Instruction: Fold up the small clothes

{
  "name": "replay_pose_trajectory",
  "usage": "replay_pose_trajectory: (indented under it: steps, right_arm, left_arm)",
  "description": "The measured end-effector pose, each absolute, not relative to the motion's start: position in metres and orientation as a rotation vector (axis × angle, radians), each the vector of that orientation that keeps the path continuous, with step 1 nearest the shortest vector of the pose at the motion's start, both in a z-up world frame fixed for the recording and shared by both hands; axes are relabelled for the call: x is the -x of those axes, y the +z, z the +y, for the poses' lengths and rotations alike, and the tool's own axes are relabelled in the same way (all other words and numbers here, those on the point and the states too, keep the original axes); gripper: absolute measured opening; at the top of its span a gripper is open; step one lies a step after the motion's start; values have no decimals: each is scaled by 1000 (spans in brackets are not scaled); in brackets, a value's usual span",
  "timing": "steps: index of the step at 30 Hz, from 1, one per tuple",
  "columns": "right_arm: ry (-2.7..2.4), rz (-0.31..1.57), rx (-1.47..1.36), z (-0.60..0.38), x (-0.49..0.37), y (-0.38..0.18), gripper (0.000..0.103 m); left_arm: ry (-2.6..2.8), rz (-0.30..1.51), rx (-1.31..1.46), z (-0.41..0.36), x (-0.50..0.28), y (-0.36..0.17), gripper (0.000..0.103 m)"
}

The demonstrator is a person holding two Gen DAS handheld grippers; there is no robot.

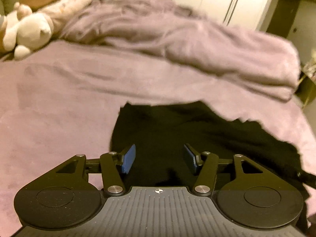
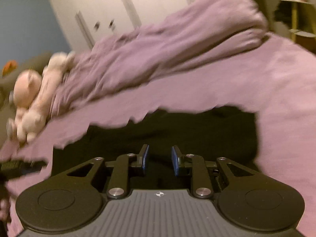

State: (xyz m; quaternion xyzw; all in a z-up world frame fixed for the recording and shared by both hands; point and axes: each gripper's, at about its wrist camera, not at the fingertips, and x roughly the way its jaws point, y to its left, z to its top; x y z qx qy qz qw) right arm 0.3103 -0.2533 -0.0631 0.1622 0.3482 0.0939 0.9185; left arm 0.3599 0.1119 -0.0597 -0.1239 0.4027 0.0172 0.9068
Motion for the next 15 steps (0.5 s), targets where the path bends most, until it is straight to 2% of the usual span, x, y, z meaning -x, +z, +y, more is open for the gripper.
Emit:
replay_pose_trajectory:
  steps: [2, 5, 9, 13, 15]
  right_arm:
    - [200, 799, -341, -250, -322, -79, 23]
    - [199, 894, -331, -260, -323, -94, 23]
    - [190, 889, -211, -275, -302, -93, 23]
    - [170, 886, -213, -287, -291, -86, 23]
    - [163, 830, -222, -290, -284, -74, 28]
  left_arm:
    - [38, 912, 226, 107, -369, -72, 51]
    - [-25, 937, 135, 100, -359, -79, 51]
    - [-55, 925, 73, 100, -338, -87, 51]
    - [-43, 926, 89, 100, -331, -83, 51]
    - [-40, 928, 80, 99, -332, -80, 52]
